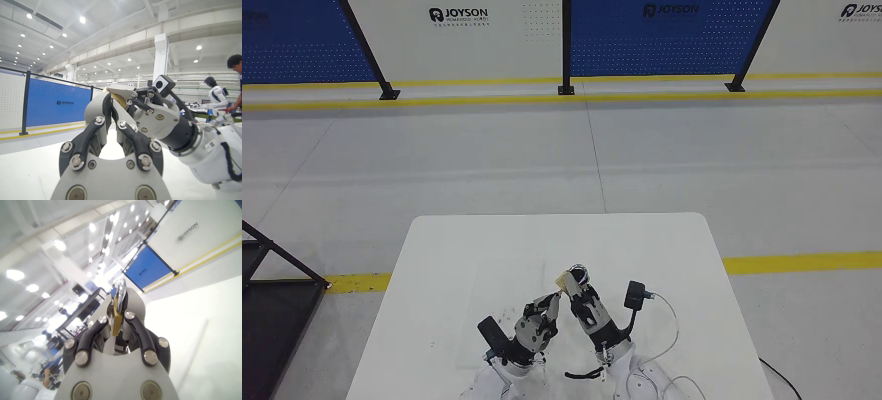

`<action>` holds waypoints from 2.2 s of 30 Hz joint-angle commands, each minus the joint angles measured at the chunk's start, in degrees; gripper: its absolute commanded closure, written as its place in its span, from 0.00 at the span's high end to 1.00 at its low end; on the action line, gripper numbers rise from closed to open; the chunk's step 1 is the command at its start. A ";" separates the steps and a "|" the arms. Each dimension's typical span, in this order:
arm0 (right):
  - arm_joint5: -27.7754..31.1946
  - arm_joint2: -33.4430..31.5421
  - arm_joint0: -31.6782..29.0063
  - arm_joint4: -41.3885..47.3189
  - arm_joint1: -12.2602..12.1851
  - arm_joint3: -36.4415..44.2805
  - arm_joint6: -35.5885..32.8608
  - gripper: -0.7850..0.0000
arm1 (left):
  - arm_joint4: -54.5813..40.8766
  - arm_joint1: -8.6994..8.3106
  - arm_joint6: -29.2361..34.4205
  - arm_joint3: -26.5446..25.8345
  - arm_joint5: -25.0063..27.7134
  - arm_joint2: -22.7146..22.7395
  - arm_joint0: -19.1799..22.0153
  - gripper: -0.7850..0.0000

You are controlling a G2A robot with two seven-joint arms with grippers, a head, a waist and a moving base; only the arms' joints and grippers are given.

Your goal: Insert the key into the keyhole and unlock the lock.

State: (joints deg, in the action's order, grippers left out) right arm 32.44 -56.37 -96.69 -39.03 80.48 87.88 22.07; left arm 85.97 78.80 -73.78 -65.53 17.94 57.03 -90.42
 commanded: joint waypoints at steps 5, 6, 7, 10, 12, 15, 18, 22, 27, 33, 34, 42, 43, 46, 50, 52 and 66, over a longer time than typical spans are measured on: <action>-0.17 0.03 -0.15 -0.13 -0.07 0.17 0.11 0.00 | 2.08 -0.06 -0.65 0.35 -5.50 -0.06 0.44 0.00; -0.15 0.05 -0.18 -0.11 -0.08 0.20 0.11 0.00 | 2.47 -0.09 -0.63 0.35 -6.25 -0.05 0.47 0.00; -0.18 0.04 -0.20 -0.15 -0.09 0.22 0.14 0.00 | 3.03 -0.14 -0.58 0.34 -7.27 0.04 0.54 0.00; -0.21 0.05 -0.27 -0.12 -0.12 0.29 0.24 0.00 | 4.35 -0.28 -0.43 0.09 -9.79 0.25 0.52 0.00; -0.22 0.07 -0.29 -0.12 -0.14 0.31 0.29 0.00 | 5.65 -0.41 -0.14 -0.09 -11.88 0.42 0.48 0.00; -0.23 0.07 -0.32 -0.12 -0.17 0.35 0.32 0.00 | 5.68 -0.50 0.00 -0.64 -12.06 0.32 0.27 0.00; -0.20 0.01 -0.36 -0.01 -0.21 0.46 0.37 0.00 | 6.11 -0.68 -0.14 -1.17 -13.00 0.64 0.18 0.00; -0.06 -0.17 -0.44 0.26 -0.27 0.57 0.55 0.00 | 6.66 -0.88 -0.10 -1.32 -14.08 0.90 0.04 0.00; -0.29 -0.36 -0.53 0.41 -0.28 0.76 1.44 0.00 | 5.64 -1.02 -0.38 -1.64 -12.96 0.91 -0.05 0.30; 0.10 -0.56 -0.07 -0.40 -0.27 0.39 3.02 0.00 | 4.25 -1.26 -0.45 -2.57 -11.45 1.14 -0.58 1.00; 0.44 -0.55 0.04 -0.71 -0.26 0.26 3.45 0.00 | 4.01 -1.32 -0.52 -2.76 -11.19 1.23 -0.74 1.00; 9.40 -1.63 3.03 -11.26 -0.82 -3.63 8.53 0.00 | -2.54 -2.52 -0.49 -5.19 0.07 3.85 -3.55 1.00; 10.88 -1.60 3.30 -12.62 -0.90 -4.27 9.24 0.00 | -3.12 -2.82 -0.22 -5.58 1.58 4.62 -4.07 1.00; 13.05 -1.42 3.77 -15.79 -1.03 -5.62 11.16 0.00 | -4.72 -3.85 1.30 -7.14 7.44 7.03 -5.96 1.00; 15.26 -0.28 4.65 -19.44 -1.13 -7.36 11.10 0.00 | -6.34 -5.23 3.98 -10.21 14.13 10.42 -8.97 1.00; 16.20 0.00 5.30 -20.16 -1.21 -8.26 10.39 0.00 | -7.21 -5.89 5.40 -12.07 16.95 12.31 -10.43 1.00; -6.27 7.78 13.50 -10.86 1.41 -16.41 -20.46 0.00 | -12.65 -8.10 12.31 -15.23 19.83 21.41 -15.43 1.00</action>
State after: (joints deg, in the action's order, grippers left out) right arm 26.48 -49.65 -84.04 -50.98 81.59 72.30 4.67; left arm 73.23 70.81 -62.21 -80.78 38.01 78.01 -105.67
